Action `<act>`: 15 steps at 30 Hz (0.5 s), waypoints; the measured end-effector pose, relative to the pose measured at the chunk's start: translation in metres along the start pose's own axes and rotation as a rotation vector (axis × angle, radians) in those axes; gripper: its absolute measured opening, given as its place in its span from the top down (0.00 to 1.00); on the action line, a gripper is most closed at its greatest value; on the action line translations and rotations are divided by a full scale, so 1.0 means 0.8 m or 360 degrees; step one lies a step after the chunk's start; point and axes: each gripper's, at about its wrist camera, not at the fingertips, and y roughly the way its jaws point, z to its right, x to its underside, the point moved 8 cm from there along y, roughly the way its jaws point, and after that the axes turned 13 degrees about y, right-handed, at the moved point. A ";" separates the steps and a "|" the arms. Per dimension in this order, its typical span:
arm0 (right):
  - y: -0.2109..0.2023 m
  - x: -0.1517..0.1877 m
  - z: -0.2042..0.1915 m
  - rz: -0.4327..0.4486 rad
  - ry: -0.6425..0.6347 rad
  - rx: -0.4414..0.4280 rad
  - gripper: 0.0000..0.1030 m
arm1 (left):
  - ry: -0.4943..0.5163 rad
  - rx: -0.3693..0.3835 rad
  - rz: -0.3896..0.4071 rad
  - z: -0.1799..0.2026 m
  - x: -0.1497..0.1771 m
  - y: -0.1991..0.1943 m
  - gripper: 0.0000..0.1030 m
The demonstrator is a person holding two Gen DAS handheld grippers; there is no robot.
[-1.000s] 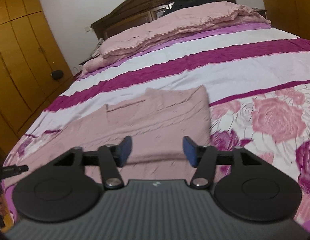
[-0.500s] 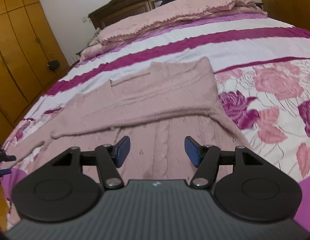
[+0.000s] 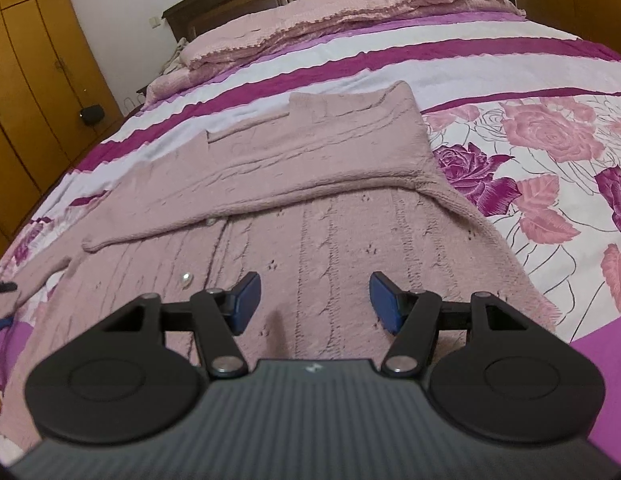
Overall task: Fold small clothes
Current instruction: 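Move the left gripper to the other sleeve cuff and close on it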
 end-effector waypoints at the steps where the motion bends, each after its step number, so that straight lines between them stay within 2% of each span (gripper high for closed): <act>1: 0.000 0.001 0.000 -0.0001 -0.0003 0.0000 0.40 | -0.0013 -0.0006 0.0013 -0.001 -0.004 0.004 0.29; 5: -0.001 0.003 0.000 0.0000 -0.0004 0.0001 0.40 | 0.0014 0.0001 0.0060 0.001 -0.017 0.020 0.30; 6: -0.001 0.003 0.000 0.0001 -0.0004 0.0001 0.40 | 0.0035 0.0006 0.0077 0.002 -0.020 0.021 0.33; 8: -0.001 0.003 0.001 0.0012 0.0003 0.0003 0.40 | 0.0078 0.0005 0.0103 0.005 -0.023 0.020 0.54; 9: -0.002 0.003 0.001 0.0020 0.0008 0.0002 0.40 | 0.0103 0.0019 0.0106 0.007 -0.024 0.019 0.72; 10: -0.002 0.002 0.002 0.0025 0.0015 -0.0002 0.40 | 0.0115 0.0042 0.0112 0.008 -0.026 0.017 0.78; 13: -0.003 -0.001 0.006 0.0038 0.0049 -0.0009 0.40 | 0.0142 0.0087 0.0186 0.013 -0.033 0.001 0.88; 15: -0.006 -0.003 0.008 0.0049 0.0067 -0.0016 0.40 | 0.0179 0.0108 0.0240 0.020 -0.040 -0.011 0.89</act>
